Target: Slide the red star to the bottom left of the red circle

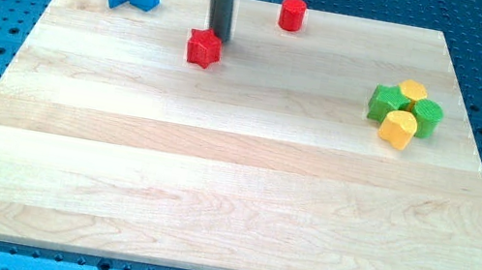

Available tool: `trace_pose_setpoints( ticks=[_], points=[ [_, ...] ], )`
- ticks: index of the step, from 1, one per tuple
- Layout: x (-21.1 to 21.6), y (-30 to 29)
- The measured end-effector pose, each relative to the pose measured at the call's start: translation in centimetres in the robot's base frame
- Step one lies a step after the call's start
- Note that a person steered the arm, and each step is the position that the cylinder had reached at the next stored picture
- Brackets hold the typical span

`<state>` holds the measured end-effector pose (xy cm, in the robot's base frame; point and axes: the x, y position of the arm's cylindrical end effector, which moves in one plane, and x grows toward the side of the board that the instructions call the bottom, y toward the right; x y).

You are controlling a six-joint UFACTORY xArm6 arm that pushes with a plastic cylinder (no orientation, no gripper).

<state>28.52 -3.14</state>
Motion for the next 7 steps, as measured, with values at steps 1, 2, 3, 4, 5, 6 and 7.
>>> trace_pose_setpoints(
  ticks=[1,2,3,4,5,6,7],
  points=[
    [-1.3,3.4],
    [-2.3,6.2],
    [-2.4,12.0],
    [-5.5,12.0],
    [-6.0,10.6],
    [-4.2,10.7],
    [4.9,6.0]
  ],
)
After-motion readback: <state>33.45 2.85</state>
